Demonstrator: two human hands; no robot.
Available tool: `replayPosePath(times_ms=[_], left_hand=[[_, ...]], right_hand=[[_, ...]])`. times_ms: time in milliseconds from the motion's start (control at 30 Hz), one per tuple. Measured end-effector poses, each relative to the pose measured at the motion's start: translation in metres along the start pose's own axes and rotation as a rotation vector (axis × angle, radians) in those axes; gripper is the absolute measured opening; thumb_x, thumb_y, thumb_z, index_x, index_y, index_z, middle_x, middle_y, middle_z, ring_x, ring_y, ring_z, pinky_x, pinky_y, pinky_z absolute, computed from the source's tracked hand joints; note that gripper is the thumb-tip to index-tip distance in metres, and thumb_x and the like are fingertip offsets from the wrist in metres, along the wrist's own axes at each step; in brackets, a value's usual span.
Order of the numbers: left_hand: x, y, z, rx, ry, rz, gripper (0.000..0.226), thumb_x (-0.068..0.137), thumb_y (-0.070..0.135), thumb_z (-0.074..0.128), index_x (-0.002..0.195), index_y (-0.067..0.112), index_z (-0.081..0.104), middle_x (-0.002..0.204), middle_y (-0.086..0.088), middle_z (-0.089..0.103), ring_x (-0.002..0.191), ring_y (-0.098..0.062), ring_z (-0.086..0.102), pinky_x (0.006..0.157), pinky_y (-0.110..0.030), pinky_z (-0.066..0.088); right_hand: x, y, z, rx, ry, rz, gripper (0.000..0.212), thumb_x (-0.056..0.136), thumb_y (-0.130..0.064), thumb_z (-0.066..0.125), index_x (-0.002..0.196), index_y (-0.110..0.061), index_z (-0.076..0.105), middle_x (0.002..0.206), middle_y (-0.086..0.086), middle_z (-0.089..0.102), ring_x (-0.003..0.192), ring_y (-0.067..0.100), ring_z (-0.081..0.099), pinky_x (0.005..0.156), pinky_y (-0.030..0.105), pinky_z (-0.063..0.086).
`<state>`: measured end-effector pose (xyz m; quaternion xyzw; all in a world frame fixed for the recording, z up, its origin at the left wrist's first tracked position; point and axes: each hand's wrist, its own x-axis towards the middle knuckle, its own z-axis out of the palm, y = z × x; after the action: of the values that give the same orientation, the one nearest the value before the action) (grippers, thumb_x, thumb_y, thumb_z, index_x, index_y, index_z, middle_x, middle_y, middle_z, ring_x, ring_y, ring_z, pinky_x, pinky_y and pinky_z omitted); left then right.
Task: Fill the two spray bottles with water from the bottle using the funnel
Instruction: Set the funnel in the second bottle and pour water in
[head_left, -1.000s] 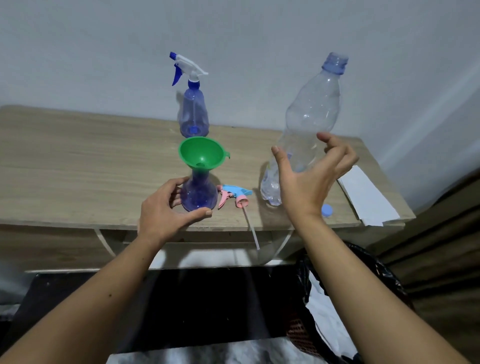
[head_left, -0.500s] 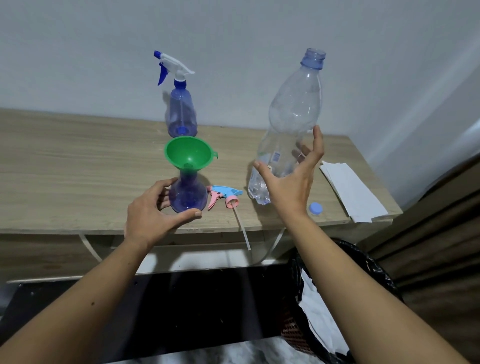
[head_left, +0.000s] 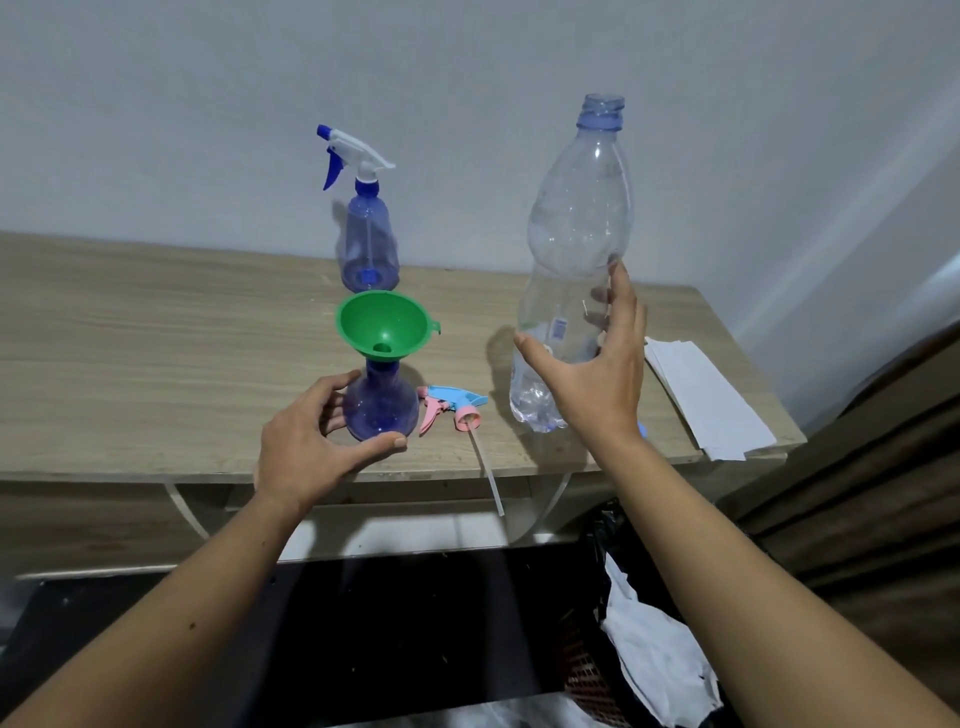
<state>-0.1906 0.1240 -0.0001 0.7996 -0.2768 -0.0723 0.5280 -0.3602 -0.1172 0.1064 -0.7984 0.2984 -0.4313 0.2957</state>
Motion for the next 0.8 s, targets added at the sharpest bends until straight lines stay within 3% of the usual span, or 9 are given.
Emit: replayPosePath(times_ms=[133,267,533,800], left_hand=[[-0.001,0.002,0.000,-0.001,0.001,0.004,0.107,0.044,0.075,0.097,0.139,0.037,0.066,0.113,0.017,0.077,0.103,0.005,0.073,0.101,-0.035,0.062],[0.000,0.001,-0.001,-0.001,-0.011,0.002,0.105,0.045,0.071,0.100,0.139,0.037,0.066,0.114,0.018,0.076,0.105,0.005,0.073,0.100,-0.034,0.062],[-0.001,0.004,0.001,-0.060,-0.004,0.017,0.092,0.051,0.041,0.109,0.133,0.038,0.068,0.111,0.019,0.077,0.099,0.010,0.073,0.095,-0.017,0.059],[-0.002,0.004,-0.001,-0.008,-0.007,0.016,0.095,0.050,0.054,0.106,0.135,0.042,0.066,0.110,0.026,0.073,0.099,0.017,0.069,0.089,-0.006,0.053]], right_hand=[[0.011,-0.017,-0.009,-0.038,-0.066,-0.108,0.116,0.070,-0.043,0.094,0.163,-0.040,0.026,0.138,-0.005,0.047,0.114,-0.010,0.055,0.097,0.033,0.056],[0.023,-0.030,-0.012,-0.078,-0.242,-0.185,0.114,0.069,-0.042,0.095,0.162,-0.040,0.029,0.135,-0.008,0.046,0.112,0.009,0.063,0.091,0.039,0.059],[0.033,-0.039,-0.022,-0.349,-0.496,-0.402,0.107,0.069,-0.042,0.089,0.159,-0.045,0.032,0.137,-0.009,0.047,0.106,0.021,0.063,0.083,0.047,0.059],[0.047,-0.030,-0.053,-0.540,-0.534,-0.434,0.105,0.068,-0.040,0.088,0.158,-0.048,0.034,0.141,-0.001,0.047,0.115,0.029,0.059,0.101,0.051,0.048]])
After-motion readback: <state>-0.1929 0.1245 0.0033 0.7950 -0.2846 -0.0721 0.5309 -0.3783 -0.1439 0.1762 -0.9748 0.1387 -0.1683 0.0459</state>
